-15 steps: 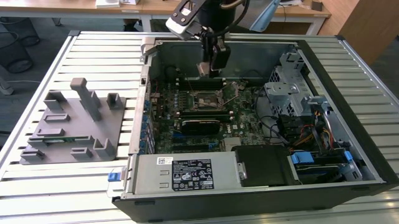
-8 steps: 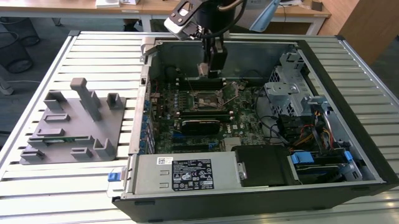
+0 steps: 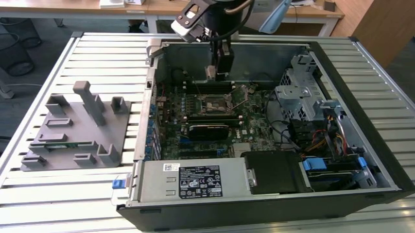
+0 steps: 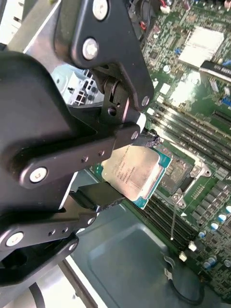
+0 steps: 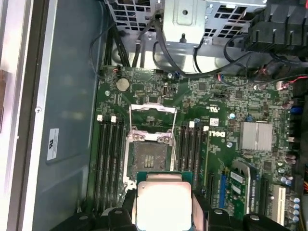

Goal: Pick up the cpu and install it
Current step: 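Place the cpu into insertion slot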

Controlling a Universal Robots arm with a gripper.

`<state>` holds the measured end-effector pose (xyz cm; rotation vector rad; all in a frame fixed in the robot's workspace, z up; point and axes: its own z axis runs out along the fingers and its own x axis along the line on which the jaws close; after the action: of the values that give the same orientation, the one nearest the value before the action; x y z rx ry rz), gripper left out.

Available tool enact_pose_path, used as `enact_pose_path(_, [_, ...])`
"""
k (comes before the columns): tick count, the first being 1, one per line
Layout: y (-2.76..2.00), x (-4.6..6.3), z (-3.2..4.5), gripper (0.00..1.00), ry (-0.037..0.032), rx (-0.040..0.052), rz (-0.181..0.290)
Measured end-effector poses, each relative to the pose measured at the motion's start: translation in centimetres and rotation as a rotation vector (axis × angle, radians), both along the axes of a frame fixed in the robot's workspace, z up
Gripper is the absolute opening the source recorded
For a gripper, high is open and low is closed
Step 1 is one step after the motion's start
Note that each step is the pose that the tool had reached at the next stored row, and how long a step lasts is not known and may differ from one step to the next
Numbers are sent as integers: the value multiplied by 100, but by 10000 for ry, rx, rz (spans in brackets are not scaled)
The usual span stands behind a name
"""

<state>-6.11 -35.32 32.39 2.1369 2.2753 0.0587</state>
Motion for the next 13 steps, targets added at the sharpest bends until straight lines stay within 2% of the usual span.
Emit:
enact_pose_path(4, [20, -2, -66, 54, 0, 0, -104])
enact_pose_path(8, [23, -1, -98, 54, 1, 0, -491])
enact_pose_path(13, [52, 18, -176, 54, 0, 2, -513])
